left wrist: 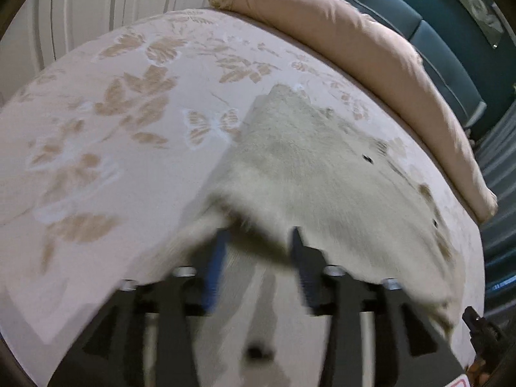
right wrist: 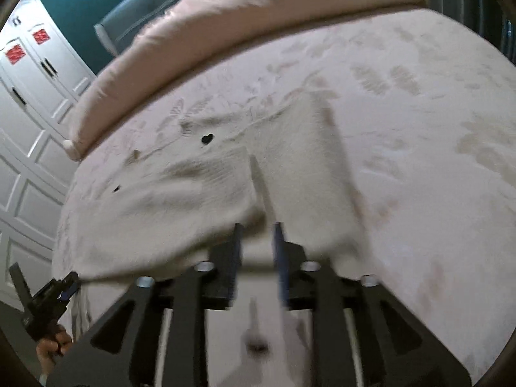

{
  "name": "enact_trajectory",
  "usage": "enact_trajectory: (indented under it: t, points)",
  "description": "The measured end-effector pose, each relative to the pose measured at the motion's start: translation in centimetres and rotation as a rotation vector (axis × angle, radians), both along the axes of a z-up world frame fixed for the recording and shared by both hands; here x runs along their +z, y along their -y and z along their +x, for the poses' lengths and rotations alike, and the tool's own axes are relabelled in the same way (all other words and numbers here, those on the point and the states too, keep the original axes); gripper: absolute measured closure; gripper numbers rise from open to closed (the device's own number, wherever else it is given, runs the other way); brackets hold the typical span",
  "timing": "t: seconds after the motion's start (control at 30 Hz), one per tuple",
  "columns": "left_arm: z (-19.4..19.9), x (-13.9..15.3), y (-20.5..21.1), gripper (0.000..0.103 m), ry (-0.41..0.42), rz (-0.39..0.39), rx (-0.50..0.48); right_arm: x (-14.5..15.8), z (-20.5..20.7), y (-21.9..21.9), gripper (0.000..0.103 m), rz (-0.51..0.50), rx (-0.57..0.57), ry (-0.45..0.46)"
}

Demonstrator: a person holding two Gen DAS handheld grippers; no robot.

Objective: Fold small clothes

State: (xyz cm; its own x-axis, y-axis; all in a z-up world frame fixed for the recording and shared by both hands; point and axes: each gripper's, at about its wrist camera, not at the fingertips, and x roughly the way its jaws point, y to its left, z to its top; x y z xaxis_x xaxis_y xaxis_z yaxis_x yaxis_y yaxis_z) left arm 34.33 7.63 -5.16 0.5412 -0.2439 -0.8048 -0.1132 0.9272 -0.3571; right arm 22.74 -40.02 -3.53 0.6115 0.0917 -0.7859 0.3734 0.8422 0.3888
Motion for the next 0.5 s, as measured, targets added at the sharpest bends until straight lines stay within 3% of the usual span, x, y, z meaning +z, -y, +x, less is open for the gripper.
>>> enact_trajectory:
  t: [0.03, 0.07, 0.3, 0.5]
  points:
    - [-1.3, 0.3, -0.8, 0.035, -0.004, -0.003, 0.004, 0.6, -1.8, -0.2, 0.056, -0.013, -0.006, 0.0]
    - [-3.4, 0.7, -2.1, 0.033, -0.012, -0.01, 0.008, 0.9, -5.0, -0.3, 0.054, -0.034, -0.003, -0.006]
    - [-15.9, 0.7, -8.8, 0.033, -0.113, 0.007, 0.004, -0.7, -21.1, -1.4, 0.043, -0.043, -0.009, -0.137]
    - [-24.0, -0.9, -11.3, 0.033, -0.205, -0.041, 0.019, -3.5, -28.8, -2.7, 0.041, 0.107, -0.048, -0.216]
